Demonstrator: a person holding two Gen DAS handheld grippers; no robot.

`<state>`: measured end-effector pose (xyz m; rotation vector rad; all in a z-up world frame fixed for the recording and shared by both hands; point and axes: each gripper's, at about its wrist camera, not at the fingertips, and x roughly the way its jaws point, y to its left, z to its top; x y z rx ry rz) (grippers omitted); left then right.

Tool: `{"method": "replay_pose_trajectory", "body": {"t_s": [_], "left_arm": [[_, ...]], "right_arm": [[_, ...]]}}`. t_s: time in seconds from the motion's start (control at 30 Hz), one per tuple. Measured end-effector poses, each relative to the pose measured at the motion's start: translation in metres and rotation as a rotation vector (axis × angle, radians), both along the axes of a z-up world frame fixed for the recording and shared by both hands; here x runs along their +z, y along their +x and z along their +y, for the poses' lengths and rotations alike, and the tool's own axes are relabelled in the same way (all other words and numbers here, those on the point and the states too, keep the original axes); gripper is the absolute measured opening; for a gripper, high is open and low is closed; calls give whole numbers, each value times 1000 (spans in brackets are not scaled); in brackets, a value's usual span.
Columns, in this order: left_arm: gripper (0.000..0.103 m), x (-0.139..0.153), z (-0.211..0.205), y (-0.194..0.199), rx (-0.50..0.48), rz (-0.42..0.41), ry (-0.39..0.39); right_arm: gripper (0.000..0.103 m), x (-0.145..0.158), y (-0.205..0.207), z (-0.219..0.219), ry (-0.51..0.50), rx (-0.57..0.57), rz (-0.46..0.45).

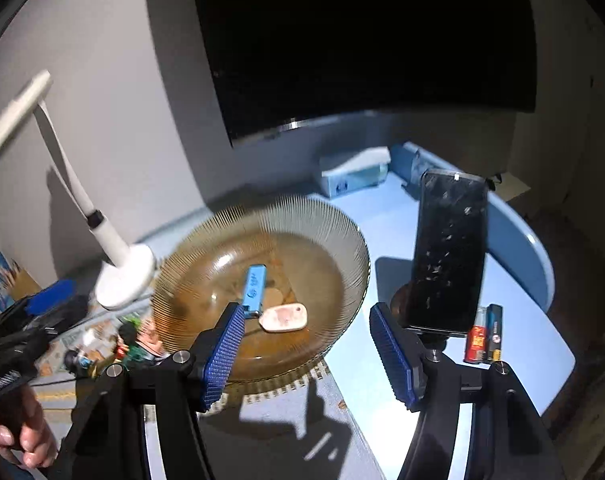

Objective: Organize rigid objects
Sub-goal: 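Withdraw both tools from the bowl back toward the rug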

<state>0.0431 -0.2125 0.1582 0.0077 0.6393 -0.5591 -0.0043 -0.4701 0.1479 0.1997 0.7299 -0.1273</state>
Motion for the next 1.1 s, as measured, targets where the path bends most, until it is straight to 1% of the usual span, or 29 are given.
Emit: {"method": "replay_pose_trajectory", "body": {"t_s": [0.07,0.17,0.23,0.33,0.47,0.57,0.7,0.9,1.0,1.1], "left_arm": [[72,17,27,-22,38,-38,-25],[72,31,55,-47,87,-72,-46],[72,35,74,-64,139,-83,-43],[72,37,99,-84,174,-89,-55],[72,30,126,-108,217,-66,-80],[72,22,143,-121,259,-55,-72],[72,13,169,-137,308,-37,-67],[72,2,200,-150,372,-9,-73],[72,-9,213,-148,398,16,-83],[72,-18,219,-144,409,41,-82]], "right_arm": [[65,8,-12,6,17,8,-20],[65,18,-29,25,48,42,-44],[66,22,-37,40,52,71,-49],[66,26,-48,65,62,122,-49],[66,24,-59,97,75,194,-36],[66,21,-67,119,56,234,-28],[66,15,-76,141,66,280,-21],[68,5,-75,165,74,337,9],[72,-2,-73,179,56,362,28],[72,-12,-69,190,44,383,51]]}}
